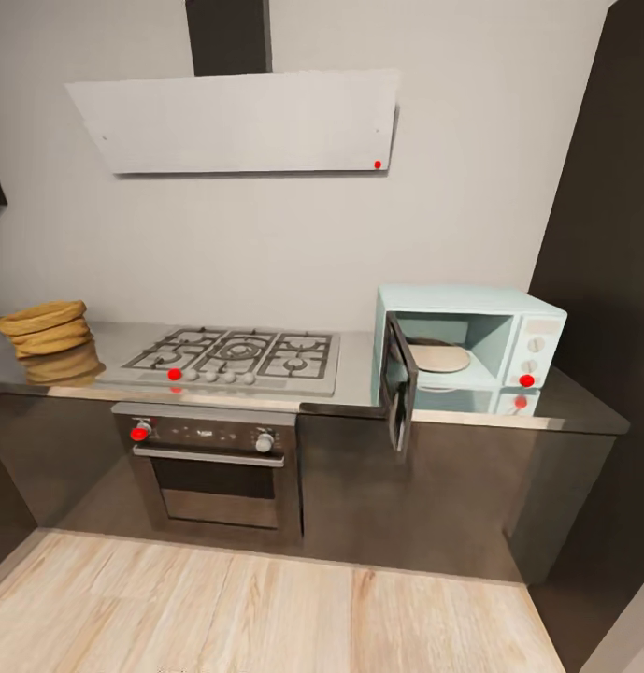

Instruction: In the kitchen, take the popcorn bag from the countertop, put it into the microwave, and heat it until the popcorn is cooked so the cooked popcorn ends up inside the bag.

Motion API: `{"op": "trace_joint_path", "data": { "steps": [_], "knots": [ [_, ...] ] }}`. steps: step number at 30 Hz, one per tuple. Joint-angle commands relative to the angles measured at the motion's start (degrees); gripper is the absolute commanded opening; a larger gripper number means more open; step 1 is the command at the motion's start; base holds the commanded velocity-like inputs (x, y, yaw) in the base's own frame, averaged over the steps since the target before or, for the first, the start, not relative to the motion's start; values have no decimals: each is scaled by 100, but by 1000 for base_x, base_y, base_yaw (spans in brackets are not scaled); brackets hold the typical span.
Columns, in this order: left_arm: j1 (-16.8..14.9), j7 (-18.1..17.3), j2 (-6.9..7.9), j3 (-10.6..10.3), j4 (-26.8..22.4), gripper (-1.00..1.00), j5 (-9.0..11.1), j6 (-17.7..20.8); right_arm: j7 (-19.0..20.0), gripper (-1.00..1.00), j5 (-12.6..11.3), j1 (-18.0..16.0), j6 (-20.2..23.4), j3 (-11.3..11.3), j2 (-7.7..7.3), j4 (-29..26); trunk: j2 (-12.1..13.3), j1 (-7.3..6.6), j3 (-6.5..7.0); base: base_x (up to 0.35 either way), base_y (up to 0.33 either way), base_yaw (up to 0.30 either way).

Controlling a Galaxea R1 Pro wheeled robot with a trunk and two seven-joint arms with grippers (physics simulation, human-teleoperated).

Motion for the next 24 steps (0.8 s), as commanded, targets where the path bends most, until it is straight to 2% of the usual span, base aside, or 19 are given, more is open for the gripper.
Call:
{"op": "trace_joint_path", "data": {
  "steps": [1,18,24],
  "knots": [
    [1,-1,-1,14,-4,100,44,-10,19,100,20,-7,8,13,-1,8,-3,0,-5,0,0,283],
    [3,-1,-1,14,-4,100,44,-10,14,100,24,-7,15,21,-2,8,-3,0,-5,0,0,283],
    [3,-1,-1,14,-4,100,44,-10,-148,100,28,-7,11,22,7,8,-3,0,-5,0,0,283]
  ]
}}
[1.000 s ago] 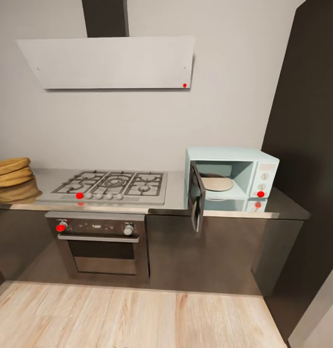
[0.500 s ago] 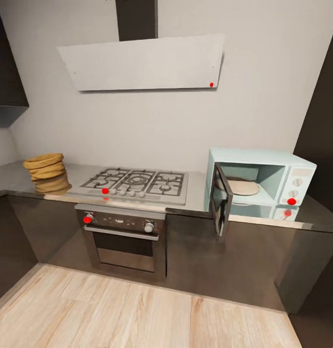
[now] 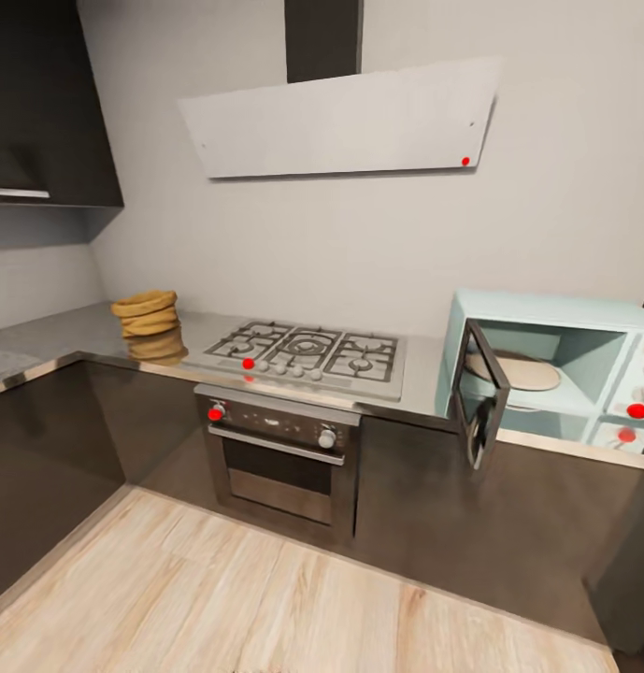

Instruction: In the kitchen, take the popcorn bag from the countertop, put it into the microwave, and heat it until the popcorn is cooked so the cooked popcorn ends up inside the bag.

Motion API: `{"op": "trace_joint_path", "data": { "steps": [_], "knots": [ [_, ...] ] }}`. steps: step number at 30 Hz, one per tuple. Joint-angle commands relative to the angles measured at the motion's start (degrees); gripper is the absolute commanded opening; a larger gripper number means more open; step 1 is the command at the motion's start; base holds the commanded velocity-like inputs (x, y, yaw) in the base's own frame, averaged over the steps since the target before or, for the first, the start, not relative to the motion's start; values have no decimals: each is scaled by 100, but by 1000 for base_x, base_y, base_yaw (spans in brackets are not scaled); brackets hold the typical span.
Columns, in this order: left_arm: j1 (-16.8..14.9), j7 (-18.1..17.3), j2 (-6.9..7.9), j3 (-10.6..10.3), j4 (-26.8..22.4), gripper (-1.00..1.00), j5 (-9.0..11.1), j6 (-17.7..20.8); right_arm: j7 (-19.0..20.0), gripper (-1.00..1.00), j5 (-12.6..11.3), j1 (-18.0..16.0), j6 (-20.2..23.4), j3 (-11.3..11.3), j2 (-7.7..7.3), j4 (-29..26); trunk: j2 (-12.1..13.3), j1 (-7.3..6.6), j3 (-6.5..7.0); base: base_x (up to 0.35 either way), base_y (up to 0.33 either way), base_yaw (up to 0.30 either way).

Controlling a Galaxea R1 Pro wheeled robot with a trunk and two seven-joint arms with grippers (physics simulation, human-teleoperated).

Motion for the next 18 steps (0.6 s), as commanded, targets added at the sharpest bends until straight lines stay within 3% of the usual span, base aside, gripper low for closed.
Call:
{"op": "trace_joint_path", "data": {
  "steps": [1,18],
  "knots": [
    [0,-1,-1,14,-4,100,44,-10,16,100,21,-7,10,14,-1,8,-3,0,-5,0,0,283],
    [-1,-1,-1,14,-6,100,44,-11,10,100,29,-1,-55,36,17,8,-3,0,-5,0,0,283]
  ]
}}
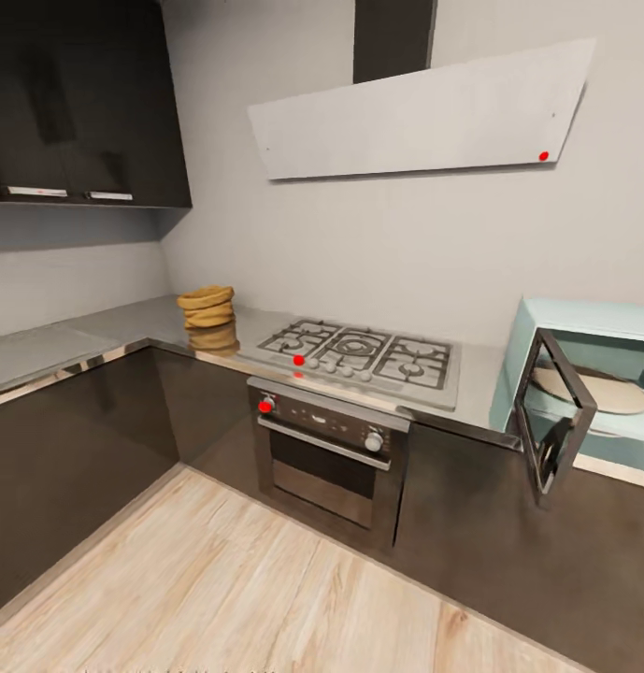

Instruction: In the kitchen, take the popcorn bag from the countertop, put it into the microwave, and heat it until the popcorn is cooked so the cooked popcorn ends up inside the bag.

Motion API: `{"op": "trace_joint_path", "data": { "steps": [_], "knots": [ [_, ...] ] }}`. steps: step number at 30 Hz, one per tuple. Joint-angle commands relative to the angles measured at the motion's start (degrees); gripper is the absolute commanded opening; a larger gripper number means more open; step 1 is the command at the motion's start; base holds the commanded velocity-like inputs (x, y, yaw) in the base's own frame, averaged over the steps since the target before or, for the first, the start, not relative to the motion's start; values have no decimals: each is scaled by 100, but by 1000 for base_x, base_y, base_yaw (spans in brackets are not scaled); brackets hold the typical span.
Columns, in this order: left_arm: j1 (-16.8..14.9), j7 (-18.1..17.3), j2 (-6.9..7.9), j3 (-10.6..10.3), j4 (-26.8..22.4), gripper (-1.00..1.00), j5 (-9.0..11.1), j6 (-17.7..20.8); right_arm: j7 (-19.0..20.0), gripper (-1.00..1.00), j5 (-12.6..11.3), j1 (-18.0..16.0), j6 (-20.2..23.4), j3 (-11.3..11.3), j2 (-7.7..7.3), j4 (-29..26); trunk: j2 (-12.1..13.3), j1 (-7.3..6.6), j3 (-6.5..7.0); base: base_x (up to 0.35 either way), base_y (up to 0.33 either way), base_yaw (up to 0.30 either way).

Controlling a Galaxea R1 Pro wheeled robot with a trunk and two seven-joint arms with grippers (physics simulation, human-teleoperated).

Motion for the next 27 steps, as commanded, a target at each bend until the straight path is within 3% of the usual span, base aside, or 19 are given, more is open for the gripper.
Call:
{"op": "trace_joint_path", "data": {
  "steps": [1,27],
  "knots": [
    [1,-1,-1,14,-4,100,44,-9,16,100,21,-5,-1,18,-2,8,-3,0,-5,0,0,283],
    [1,-1,-1,14,-2,100,44,-9,5,100,21,-5,-5,28,-3,8,-3,0,-5,0,0,283]
  ]
}}
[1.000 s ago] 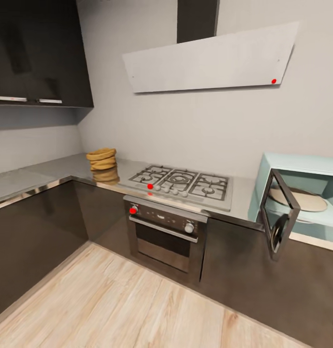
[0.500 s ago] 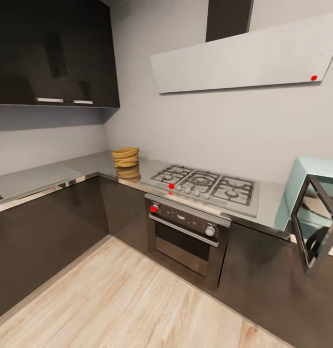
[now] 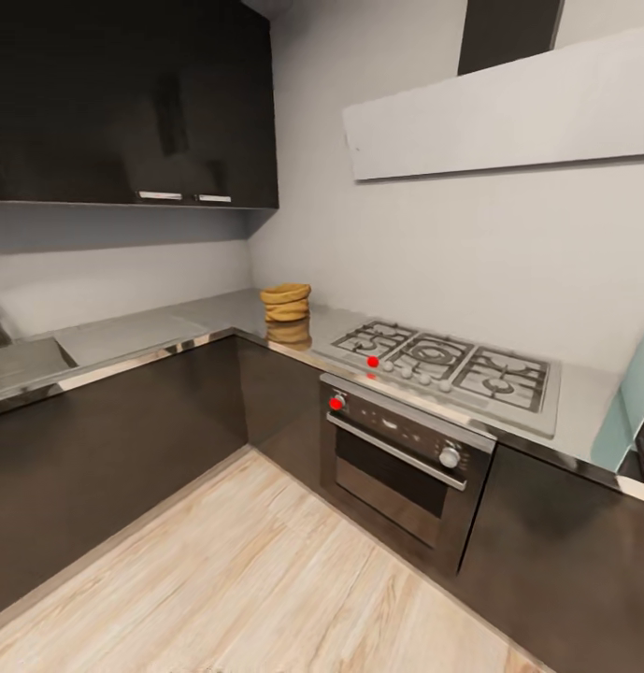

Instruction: In the kitchen, take the popcorn bag from the countertop, put it into the microwave, and heat it until the popcorn is cooked so the cooked popcorn ends up inside the bag.

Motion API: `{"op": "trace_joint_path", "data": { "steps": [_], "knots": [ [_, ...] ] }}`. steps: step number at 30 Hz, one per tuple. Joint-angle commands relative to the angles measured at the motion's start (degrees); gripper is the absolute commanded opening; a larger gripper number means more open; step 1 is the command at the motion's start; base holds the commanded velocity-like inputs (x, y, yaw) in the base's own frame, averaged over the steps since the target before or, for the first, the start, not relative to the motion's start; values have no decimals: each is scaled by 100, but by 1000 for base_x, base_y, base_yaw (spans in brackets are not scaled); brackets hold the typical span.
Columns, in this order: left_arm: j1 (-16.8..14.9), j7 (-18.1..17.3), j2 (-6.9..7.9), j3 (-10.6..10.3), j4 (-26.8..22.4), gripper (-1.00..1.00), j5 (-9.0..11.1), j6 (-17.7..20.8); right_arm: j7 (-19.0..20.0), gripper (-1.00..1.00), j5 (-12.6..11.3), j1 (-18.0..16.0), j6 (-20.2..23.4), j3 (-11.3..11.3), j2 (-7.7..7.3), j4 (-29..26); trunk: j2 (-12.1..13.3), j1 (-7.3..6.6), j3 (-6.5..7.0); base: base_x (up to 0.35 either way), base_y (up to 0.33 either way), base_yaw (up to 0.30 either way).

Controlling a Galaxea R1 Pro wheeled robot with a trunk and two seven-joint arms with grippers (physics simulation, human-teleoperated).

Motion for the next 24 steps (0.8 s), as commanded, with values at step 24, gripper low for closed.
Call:
{"op": "trace_joint_path", "data": {
  "steps": [24],
  "knots": [
    [2,-1,-3,14,-4,100,44,-19,-80,100,21,-7,-4,24,7,8,-3,0,-5,0,0,283]
  ]
}}
